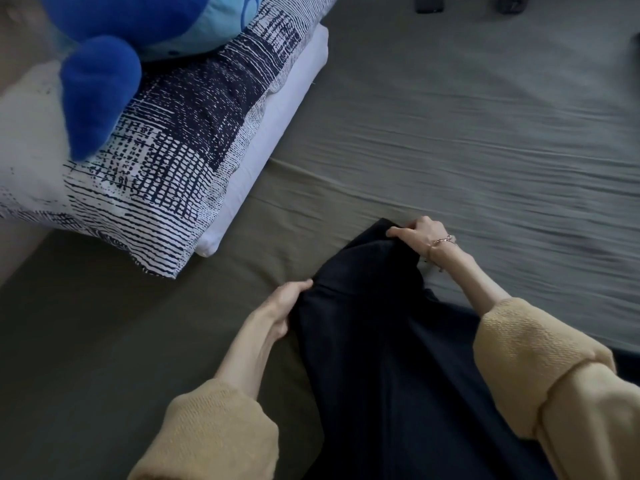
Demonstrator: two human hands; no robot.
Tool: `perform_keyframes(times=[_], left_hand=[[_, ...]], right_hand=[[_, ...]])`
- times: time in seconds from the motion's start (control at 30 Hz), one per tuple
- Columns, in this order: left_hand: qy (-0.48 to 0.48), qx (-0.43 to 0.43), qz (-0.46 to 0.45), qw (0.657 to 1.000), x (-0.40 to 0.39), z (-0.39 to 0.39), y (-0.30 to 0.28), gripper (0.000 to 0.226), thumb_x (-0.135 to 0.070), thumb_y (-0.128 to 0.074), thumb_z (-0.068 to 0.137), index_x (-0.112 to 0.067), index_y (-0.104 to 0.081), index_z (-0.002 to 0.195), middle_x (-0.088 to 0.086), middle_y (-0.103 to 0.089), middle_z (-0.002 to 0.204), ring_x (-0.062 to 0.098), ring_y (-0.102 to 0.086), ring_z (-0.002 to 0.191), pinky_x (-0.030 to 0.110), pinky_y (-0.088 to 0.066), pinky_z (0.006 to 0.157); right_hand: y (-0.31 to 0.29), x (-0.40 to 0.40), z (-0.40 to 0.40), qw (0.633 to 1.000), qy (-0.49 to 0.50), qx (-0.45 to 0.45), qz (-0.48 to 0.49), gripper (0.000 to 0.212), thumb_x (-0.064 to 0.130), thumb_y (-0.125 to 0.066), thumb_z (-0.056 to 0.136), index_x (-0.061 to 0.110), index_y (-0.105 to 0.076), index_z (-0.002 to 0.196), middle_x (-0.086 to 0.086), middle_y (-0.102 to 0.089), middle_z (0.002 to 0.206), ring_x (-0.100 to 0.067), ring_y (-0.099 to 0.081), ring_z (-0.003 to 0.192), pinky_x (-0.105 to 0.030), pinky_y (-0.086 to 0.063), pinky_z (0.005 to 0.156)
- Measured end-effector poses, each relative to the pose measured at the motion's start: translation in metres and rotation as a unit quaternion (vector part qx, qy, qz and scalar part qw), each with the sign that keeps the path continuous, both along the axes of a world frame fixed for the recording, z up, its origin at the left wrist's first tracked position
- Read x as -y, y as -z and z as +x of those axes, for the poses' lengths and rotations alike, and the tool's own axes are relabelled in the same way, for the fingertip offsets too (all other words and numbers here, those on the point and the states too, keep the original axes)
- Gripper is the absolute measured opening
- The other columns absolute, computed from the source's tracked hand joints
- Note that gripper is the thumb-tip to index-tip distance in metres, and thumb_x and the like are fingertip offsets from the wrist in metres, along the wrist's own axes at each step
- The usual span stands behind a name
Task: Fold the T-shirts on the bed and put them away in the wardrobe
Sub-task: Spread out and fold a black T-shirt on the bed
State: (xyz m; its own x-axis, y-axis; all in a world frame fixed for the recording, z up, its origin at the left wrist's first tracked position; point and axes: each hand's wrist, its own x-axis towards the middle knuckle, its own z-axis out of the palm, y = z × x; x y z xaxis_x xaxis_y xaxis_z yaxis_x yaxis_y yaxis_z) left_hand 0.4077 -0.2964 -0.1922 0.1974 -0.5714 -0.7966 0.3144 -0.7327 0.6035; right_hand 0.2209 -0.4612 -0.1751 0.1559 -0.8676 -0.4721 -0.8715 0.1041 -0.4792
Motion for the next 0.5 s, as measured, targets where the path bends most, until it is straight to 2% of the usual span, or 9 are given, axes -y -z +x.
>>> perform_keyframes(times=[0.07, 0.13, 0.17, 0.27, 0.33, 0.37, 0.4, 0.47, 0.5], left_hand=[[0.027, 0.067, 0.016, 0.997, -0.002, -0.008, 0.001, 0.028, -0.018, -0.049, 0.096, -0.006, -0.061, 0.119, 0.009, -0.063, 0.119, 0.022, -0.058, 0.110, 0.030, -0.048, 0.090], [0.049, 0.116, 0.016, 0.992, -0.004, -0.016, 0.003, 0.023, -0.017, -0.054, 0.091, -0.010, -0.065, 0.110, 0.011, -0.065, 0.114, 0.024, -0.058, 0.108, 0.034, -0.045, 0.098], [0.056, 0.144, 0.019, 0.988, -0.004, -0.020, 0.010, 0.021, -0.024, -0.056, 0.086, -0.015, -0.067, 0.101, 0.011, -0.066, 0.111, 0.026, -0.057, 0.109, 0.037, -0.044, 0.101], [0.070, 0.212, 0.038, 0.974, -0.003, -0.016, 0.054, 0.047, -0.045, -0.049, 0.066, -0.026, -0.067, 0.105, 0.012, -0.066, 0.114, 0.034, -0.052, 0.119, 0.048, -0.039, 0.105], [0.081, 0.237, 0.056, 0.966, -0.005, -0.020, 0.049, 0.048, -0.049, -0.045, 0.069, -0.033, -0.065, 0.110, 0.007, -0.063, 0.118, 0.030, -0.049, 0.120, 0.049, -0.036, 0.105], [0.084, 0.242, 0.053, 0.965, -0.007, -0.026, 0.025, 0.044, -0.048, -0.045, 0.075, -0.035, -0.063, 0.113, 0.006, -0.061, 0.121, 0.029, -0.046, 0.122, 0.050, -0.033, 0.106], [0.084, 0.244, 0.053, 0.965, -0.007, -0.029, 0.018, 0.039, -0.045, -0.046, 0.083, -0.034, -0.062, 0.117, 0.005, -0.059, 0.124, 0.029, -0.043, 0.124, 0.049, -0.031, 0.108], [0.089, 0.232, 0.048, 0.967, -0.007, -0.025, 0.029, 0.035, -0.040, -0.047, 0.087, -0.034, -0.061, 0.119, 0.006, -0.057, 0.128, 0.030, -0.040, 0.126, 0.048, -0.032, 0.108], [0.086, 0.217, 0.040, 0.972, -0.007, -0.019, 0.044, 0.033, -0.041, -0.048, 0.083, -0.038, -0.063, 0.112, 0.006, -0.058, 0.128, 0.030, -0.043, 0.125, 0.047, -0.035, 0.107]], right_hand=[[-0.006, -0.002, 0.003, 0.999, -0.034, -0.033, -0.015, 0.040, 0.057, -0.057, 0.082, 0.017, -0.060, 0.082, -0.005, -0.062, 0.090, -0.027, -0.053, 0.098, -0.044, -0.023, 0.106], [-0.009, -0.006, 0.011, 0.996, -0.068, -0.022, -0.045, 0.029, 0.041, -0.060, 0.085, 0.021, -0.062, 0.105, -0.006, -0.063, 0.111, -0.026, -0.051, 0.116, -0.042, -0.021, 0.107], [-0.010, -0.007, 0.014, 0.995, -0.080, -0.011, -0.052, 0.040, 0.036, -0.061, 0.085, 0.022, -0.057, 0.122, -0.005, -0.059, 0.124, -0.025, -0.047, 0.123, -0.041, -0.021, 0.107], [-0.013, -0.012, 0.029, 0.994, -0.083, -0.048, -0.047, 0.060, 0.057, -0.058, 0.080, 0.022, -0.049, 0.128, -0.005, -0.057, 0.127, -0.027, -0.048, 0.123, -0.044, -0.021, 0.107], [-0.010, -0.012, 0.034, 0.986, -0.114, -0.105, -0.063, 0.061, 0.062, -0.058, 0.079, 0.021, -0.054, 0.124, -0.004, -0.058, 0.124, -0.026, -0.051, 0.120, -0.044, -0.023, 0.105], [-0.009, -0.012, 0.035, 0.987, -0.123, -0.072, -0.075, 0.054, 0.054, -0.061, 0.081, 0.020, -0.056, 0.123, -0.003, -0.059, 0.124, -0.023, -0.052, 0.119, -0.039, -0.026, 0.103], [-0.009, -0.012, 0.034, 0.990, -0.122, 0.020, -0.074, 0.042, 0.041, -0.066, 0.084, 0.018, -0.059, 0.118, -0.004, -0.060, 0.121, -0.015, -0.056, 0.114, -0.032, -0.031, 0.099], [-0.009, -0.010, 0.028, 0.962, -0.078, 0.259, -0.044, 0.013, 0.007, -0.068, 0.083, 0.013, -0.059, 0.091, -0.006, -0.066, 0.100, 0.009, -0.062, 0.083, -0.017, -0.042, 0.082], [-0.012, -0.009, 0.023, 0.941, -0.047, 0.333, -0.041, 0.022, -0.005, -0.065, 0.081, 0.014, -0.054, 0.080, -0.003, -0.067, 0.088, 0.014, -0.059, 0.070, -0.015, -0.043, 0.076]])
